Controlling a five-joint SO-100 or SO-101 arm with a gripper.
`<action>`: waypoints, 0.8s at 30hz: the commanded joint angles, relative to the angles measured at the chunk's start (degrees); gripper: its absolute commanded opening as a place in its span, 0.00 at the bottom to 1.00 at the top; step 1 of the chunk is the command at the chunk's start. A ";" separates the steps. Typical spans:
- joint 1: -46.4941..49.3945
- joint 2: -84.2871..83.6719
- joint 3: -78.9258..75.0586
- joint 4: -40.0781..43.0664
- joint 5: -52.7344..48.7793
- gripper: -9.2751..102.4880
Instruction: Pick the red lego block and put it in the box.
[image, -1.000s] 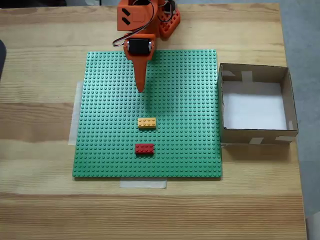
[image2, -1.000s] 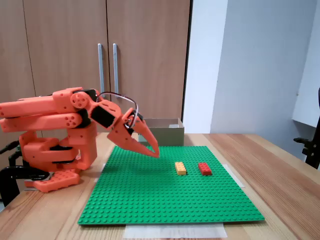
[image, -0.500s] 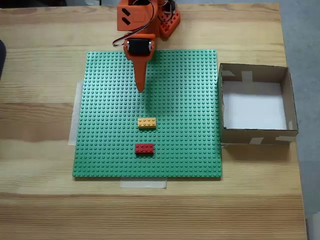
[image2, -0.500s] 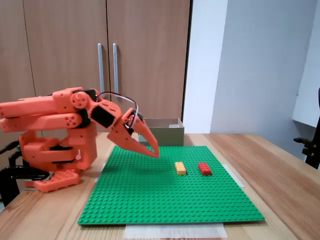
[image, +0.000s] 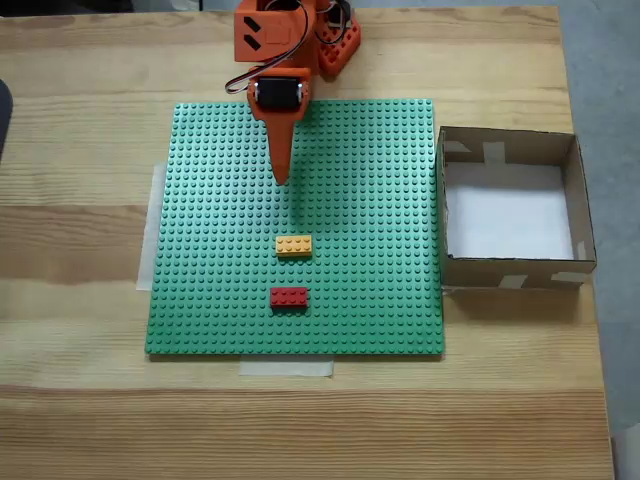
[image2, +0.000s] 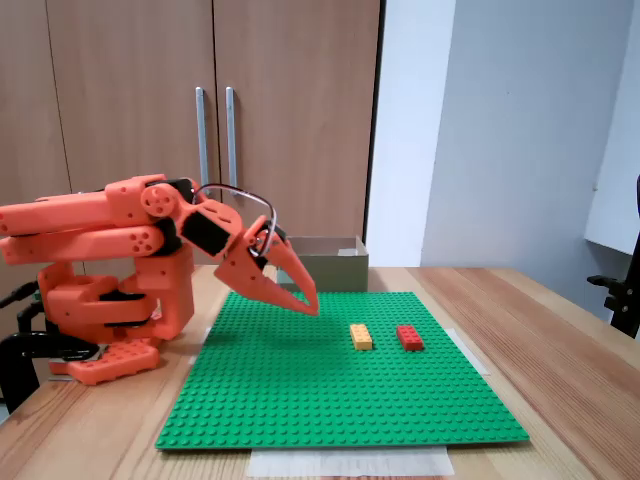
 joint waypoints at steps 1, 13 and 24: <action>-0.09 0.44 0.26 0.09 0.18 0.07; -0.09 0.44 0.26 0.09 0.18 0.07; 0.09 0.44 0.26 0.09 0.62 0.07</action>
